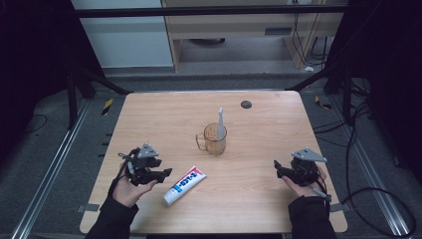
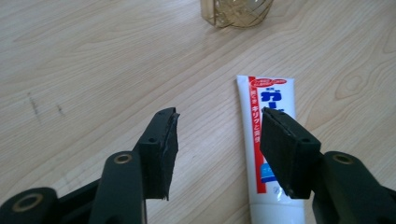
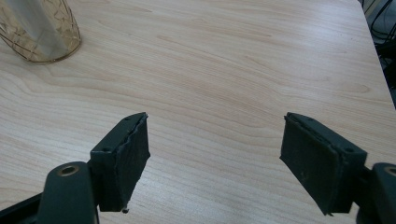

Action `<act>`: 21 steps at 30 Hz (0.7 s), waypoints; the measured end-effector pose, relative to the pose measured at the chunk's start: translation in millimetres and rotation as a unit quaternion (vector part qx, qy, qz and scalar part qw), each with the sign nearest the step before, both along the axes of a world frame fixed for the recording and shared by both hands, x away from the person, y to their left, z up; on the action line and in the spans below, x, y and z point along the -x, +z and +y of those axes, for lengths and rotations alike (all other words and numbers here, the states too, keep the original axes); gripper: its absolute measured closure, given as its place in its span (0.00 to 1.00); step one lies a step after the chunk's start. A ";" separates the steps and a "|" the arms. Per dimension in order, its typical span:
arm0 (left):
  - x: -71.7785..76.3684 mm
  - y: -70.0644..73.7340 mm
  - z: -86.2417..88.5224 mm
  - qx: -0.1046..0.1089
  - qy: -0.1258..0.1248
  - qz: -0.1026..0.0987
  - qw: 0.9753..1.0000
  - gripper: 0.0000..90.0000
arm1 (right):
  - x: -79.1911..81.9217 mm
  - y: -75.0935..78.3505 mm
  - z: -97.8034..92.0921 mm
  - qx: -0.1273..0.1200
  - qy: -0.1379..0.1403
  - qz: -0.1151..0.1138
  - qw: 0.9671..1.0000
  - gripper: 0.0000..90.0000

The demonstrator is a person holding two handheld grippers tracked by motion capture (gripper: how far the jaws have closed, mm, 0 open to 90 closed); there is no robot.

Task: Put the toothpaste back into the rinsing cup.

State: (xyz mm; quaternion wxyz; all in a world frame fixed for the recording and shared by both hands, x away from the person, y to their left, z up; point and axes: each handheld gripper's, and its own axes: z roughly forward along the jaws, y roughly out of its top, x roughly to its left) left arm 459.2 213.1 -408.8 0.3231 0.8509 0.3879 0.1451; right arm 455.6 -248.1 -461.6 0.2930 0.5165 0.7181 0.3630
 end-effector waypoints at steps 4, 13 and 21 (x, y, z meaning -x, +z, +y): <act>-0.6 0.6 -13.1 -0.005 -0.015 0.000 1.000 0.47 | 0.3 0.5 -0.6 -0.003 0.000 0.000 1.000 0.26; -5.7 -4.8 -45.1 -0.035 -0.044 0.020 0.998 0.44 | -0.5 -0.3 0.3 0.002 0.006 0.002 1.000 0.26; -8.1 -16.8 -56.3 -0.057 -0.058 0.043 0.996 0.40 | -1.6 -1.0 -0.2 0.002 0.007 0.004 1.000 0.26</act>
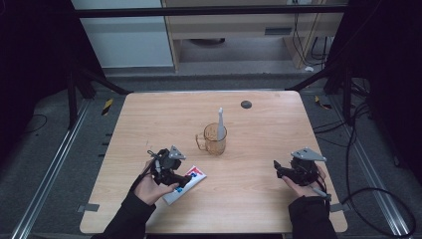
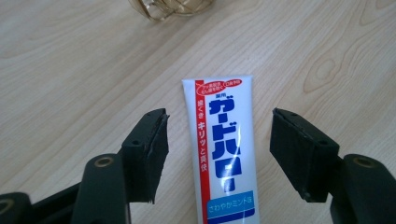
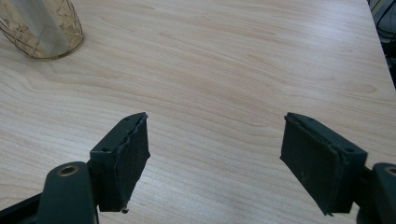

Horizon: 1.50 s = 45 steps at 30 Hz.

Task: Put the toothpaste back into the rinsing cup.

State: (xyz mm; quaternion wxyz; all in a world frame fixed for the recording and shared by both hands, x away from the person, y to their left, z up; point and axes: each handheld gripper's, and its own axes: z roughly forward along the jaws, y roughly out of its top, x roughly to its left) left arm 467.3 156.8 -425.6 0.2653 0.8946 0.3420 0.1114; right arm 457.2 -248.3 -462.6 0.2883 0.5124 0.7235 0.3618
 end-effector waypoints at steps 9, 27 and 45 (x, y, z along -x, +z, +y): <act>-5.3 -14.5 -9.9 -0.030 0.000 0.024 0.999 0.37 | -0.8 -0.8 2.2 -0.002 0.003 0.004 1.000 0.26; -18.8 -36.3 -18.7 -0.052 0.008 0.067 0.996 0.42 | -2.3 -2.0 3.8 -0.004 0.009 0.007 1.000 0.26; -22.1 -44.3 -20.1 -0.054 0.019 0.095 0.994 0.49 | -2.0 -1.0 4.4 -0.009 0.008 0.008 1.000 0.26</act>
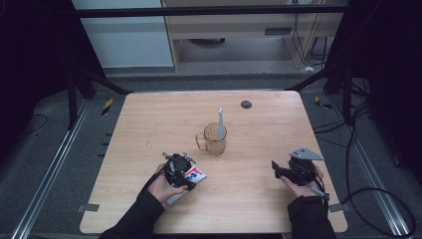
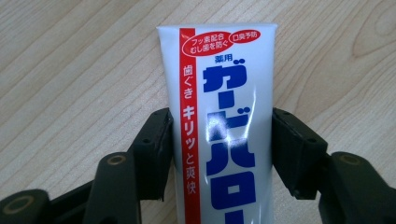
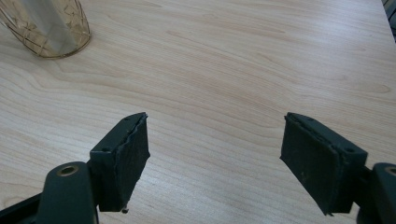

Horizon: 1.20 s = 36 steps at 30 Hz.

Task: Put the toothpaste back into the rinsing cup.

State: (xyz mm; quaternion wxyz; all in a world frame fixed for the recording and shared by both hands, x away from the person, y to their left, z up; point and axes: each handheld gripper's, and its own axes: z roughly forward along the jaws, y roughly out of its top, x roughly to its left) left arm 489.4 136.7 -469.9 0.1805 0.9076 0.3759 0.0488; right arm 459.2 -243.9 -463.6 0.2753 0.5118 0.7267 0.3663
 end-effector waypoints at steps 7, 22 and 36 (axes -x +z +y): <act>0.9 4.7 4.6 0.012 0.005 0.001 1.000 0.63 | -0.3 -1.0 -0.3 0.004 0.000 -0.001 1.000 0.26; 2.3 14.6 22.6 0.038 0.033 -0.017 0.999 0.76 | 0.8 -1.4 -3.8 0.004 -0.004 -0.002 1.000 0.26; 10.5 56.2 47.0 0.099 0.069 -0.087 0.989 0.77 | 1.2 -1.7 -4.2 0.004 -0.005 -0.003 1.000 0.26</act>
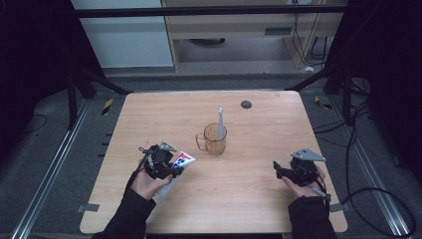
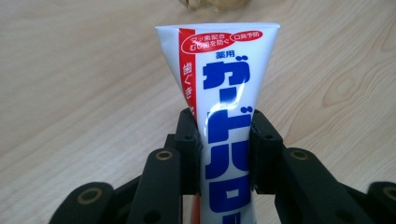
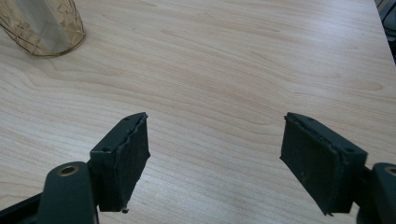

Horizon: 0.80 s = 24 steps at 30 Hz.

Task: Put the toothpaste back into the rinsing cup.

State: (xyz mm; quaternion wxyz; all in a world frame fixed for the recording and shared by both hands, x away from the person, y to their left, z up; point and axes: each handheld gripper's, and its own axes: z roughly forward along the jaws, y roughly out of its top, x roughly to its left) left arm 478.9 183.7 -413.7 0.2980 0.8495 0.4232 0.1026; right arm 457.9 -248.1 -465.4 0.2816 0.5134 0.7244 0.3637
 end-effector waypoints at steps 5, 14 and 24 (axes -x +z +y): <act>3.7 20.8 11.2 0.024 0.019 -0.038 0.999 0.77 | 0.1 -0.2 0.0 0.000 0.000 -0.001 1.000 0.26; -5.4 46.6 23.2 0.053 0.057 -0.088 0.993 0.77 | -0.3 -0.2 0.2 0.004 -0.002 -0.009 1.000 0.25; -27.3 56.7 10.0 0.078 0.089 -0.140 0.983 0.77 | -1.2 -1.7 2.2 0.007 0.001 -0.010 1.000 0.23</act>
